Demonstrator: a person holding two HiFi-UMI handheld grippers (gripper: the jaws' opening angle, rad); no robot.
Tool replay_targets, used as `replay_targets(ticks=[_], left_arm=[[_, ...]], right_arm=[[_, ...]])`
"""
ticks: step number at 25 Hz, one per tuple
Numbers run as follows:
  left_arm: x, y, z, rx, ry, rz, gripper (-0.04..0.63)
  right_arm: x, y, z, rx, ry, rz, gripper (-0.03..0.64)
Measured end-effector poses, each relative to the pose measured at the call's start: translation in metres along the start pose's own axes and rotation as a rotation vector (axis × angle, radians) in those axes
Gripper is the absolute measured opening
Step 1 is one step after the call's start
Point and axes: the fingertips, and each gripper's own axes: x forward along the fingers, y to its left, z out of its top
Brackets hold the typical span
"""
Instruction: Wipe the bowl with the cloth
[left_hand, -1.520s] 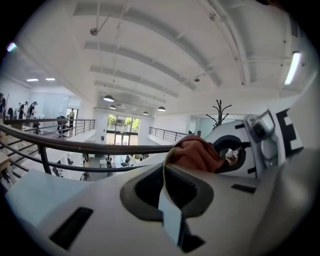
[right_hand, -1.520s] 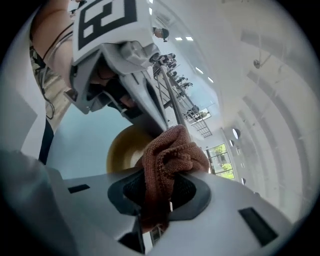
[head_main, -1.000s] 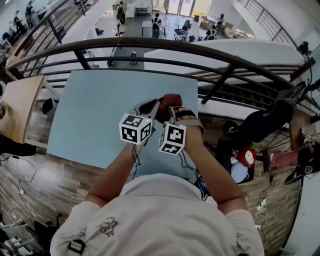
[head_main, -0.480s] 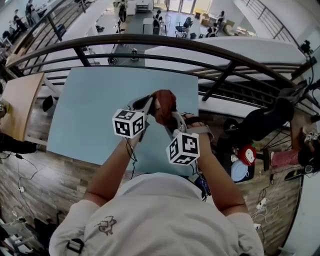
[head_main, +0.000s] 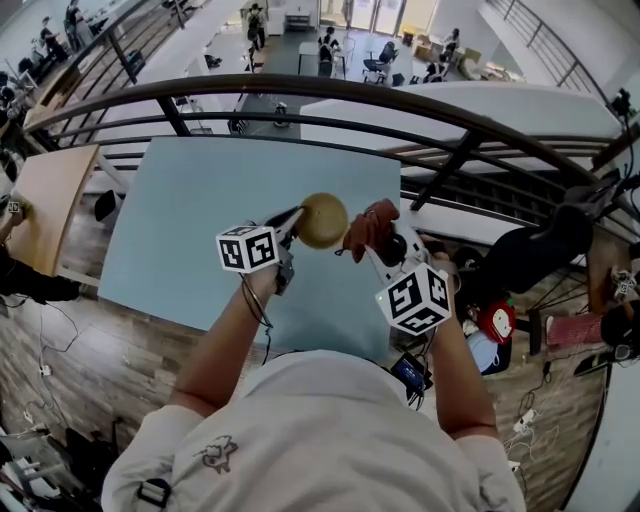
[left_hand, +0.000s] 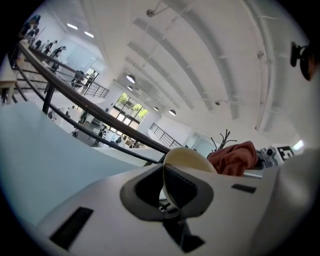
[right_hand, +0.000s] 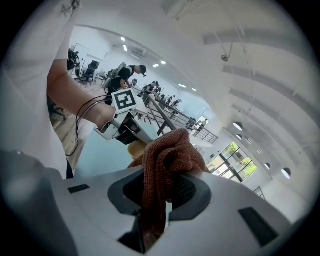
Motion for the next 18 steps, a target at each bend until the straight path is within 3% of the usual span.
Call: replay_targets(ticks=[8,12,18], left_arm=[[0.012,-0.027,-0.021,-0.335,-0.037,-0.138,0.023],[0.026,-0.058,-0.034,-0.490,-0.070,-0.262,0.021],[0.046,-0.104,-0.067,-0.587,-0.035,-0.378,0.023]], right_arm=[[-0.014,0.003,-0.013,0.094,-0.106,0.104,0.092],[-0.025,0.001,-0.022,0.123,-0.156,0.143,0.092],[-0.044,-0.006,-0.033,0.156,-0.249,0.210,0.092]])
